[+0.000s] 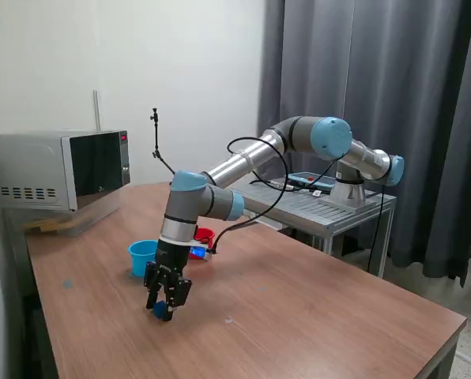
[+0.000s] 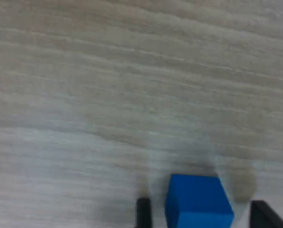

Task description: Place red objects in the red bin, and blue objects in the blue bin.

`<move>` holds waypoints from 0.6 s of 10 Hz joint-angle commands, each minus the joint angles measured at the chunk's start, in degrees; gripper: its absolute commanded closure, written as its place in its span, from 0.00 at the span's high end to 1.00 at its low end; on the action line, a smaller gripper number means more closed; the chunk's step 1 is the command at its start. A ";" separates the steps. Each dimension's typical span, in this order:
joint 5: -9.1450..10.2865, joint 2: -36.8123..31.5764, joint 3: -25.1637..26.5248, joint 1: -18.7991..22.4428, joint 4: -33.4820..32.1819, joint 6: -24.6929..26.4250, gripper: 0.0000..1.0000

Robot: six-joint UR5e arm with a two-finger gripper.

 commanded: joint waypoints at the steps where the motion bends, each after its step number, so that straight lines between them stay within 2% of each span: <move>1: -0.04 0.04 0.01 0.00 0.00 -0.08 0.00; 6: -0.56 -0.05 -0.08 0.09 0.00 -0.08 0.00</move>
